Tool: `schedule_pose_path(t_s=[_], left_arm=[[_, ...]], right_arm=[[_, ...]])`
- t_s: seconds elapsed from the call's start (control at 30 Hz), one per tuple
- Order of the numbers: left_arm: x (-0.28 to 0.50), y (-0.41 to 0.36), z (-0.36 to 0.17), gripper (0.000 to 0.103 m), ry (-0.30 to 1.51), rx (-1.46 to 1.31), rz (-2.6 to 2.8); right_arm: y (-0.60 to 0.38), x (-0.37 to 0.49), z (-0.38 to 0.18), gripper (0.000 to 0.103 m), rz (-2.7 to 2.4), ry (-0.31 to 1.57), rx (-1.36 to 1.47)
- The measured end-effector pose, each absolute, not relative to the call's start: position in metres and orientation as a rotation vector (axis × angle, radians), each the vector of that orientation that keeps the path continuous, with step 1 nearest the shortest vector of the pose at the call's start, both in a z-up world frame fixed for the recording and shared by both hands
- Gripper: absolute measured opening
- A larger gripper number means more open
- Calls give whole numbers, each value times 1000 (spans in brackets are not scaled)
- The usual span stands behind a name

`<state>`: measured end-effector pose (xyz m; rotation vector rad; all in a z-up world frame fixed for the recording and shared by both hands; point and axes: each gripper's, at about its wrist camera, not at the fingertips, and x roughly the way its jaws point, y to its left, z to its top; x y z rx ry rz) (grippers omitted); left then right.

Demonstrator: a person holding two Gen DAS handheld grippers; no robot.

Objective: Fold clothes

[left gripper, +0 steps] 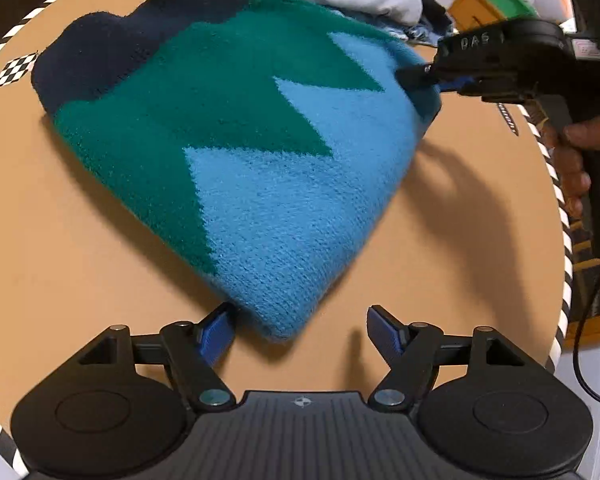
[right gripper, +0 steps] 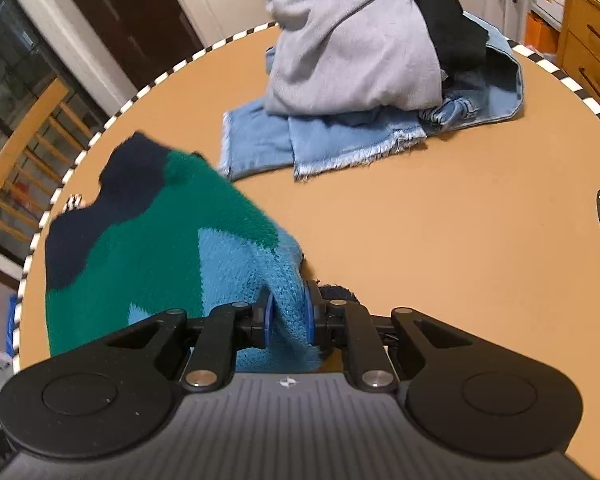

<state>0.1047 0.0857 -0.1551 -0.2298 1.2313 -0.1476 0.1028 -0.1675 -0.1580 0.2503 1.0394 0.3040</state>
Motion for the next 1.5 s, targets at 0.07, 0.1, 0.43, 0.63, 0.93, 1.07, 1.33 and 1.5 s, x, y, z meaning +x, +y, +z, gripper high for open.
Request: schedule_pose_path(t_s=[0.07,0.1,0.43,0.63,0.93,1.07,1.33,1.5], left_arm=[[104,94,-151,70,1232,-243,-146],[103,98,-148,70,1231,-246,-144],[143,131,-78,41,992,-47,-168],[207,128,-111,20,1017,-16,-156],[237,133,-149,15,1118,13,-135],[244,149,-149,15,1172,-60,-155],[259,178,-153,11,1230,-200,-215],[263,189,-156,11,1248,-268,-244]], right_arm=[[-172,100,-157,24,308,1021,261],[-176,97,-154,26,305,1009,271],[-238,21,-182,62,306,996,856],[-240,4,-237,65,243,1046,1231],[-212,18,-243,81,214,1056,1252],[-198,26,-246,80,215,1051,1284],[-181,37,-248,85,225,1025,1310],[-171,49,-246,96,263,999,1305]])
